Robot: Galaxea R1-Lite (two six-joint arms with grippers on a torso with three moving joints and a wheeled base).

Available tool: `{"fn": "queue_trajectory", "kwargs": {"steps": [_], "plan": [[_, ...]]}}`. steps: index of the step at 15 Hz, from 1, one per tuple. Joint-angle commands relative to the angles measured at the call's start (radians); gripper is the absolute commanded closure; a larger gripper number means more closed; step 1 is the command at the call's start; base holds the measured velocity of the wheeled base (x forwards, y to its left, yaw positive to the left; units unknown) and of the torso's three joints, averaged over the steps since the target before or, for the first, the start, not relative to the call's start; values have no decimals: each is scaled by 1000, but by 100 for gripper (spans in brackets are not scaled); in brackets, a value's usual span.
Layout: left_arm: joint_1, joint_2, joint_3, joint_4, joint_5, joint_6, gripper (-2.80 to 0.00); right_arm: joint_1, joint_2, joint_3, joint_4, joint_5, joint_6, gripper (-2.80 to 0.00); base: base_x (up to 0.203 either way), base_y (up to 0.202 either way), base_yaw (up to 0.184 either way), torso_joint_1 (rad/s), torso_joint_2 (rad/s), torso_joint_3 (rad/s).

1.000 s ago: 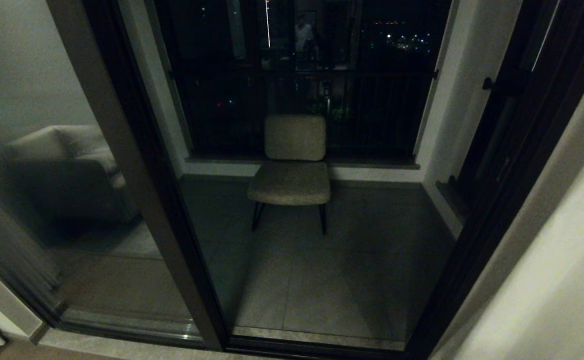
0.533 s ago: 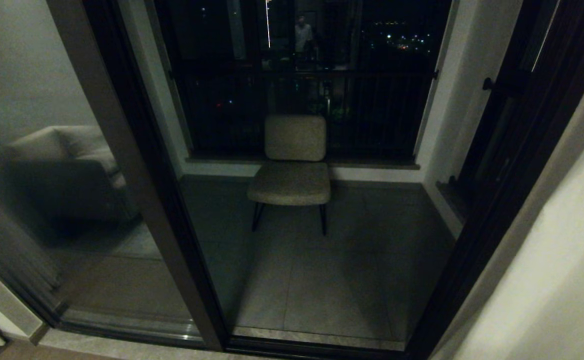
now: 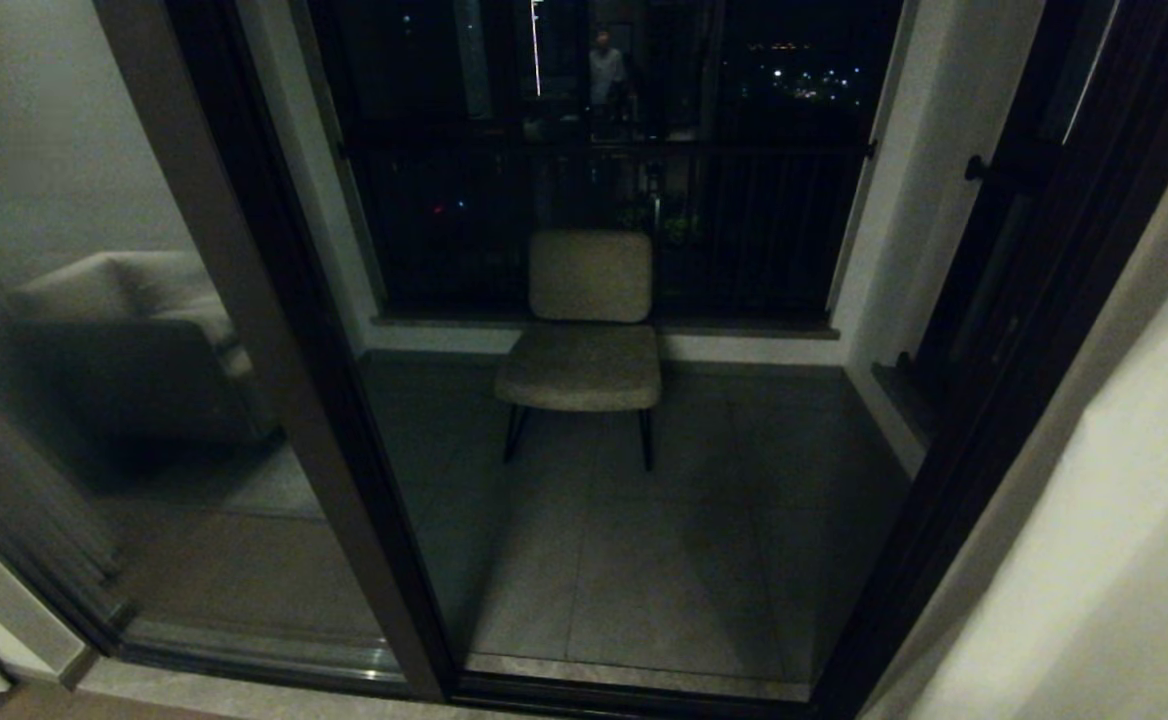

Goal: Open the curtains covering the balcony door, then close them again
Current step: Close the inner curtains on both sides

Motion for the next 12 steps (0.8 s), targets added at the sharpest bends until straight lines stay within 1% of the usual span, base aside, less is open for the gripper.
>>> {"fn": "queue_trajectory", "kwargs": {"steps": [1, 4, 5, 7, 12], "plan": [[-1, 0, 0, 0, 0, 0, 0, 1, 9, 0, 1, -1, -2, 0, 0, 0, 0, 0, 0, 0], [0, 0, 0, 0, 0, 0, 0, 4, 10, 0, -1, -1, -4, 0, 0, 0, 0, 0, 0, 0], [0, 0, 0, 0, 0, 0, 0, 5, 10, 0, 0, -1, -4, 0, 6, 65, -8, -15, 2, -1], [-1, 0, 0, 0, 0, 0, 0, 6, 9, 6, -1, -1, -4, 0, 2, 154, -5, 5, 1, 5], [0, 1, 0, 0, 0, 0, 0, 7, 3, 25, -18, -1, -4, 0, 0, 193, 0, 1, 2, 3]]}}
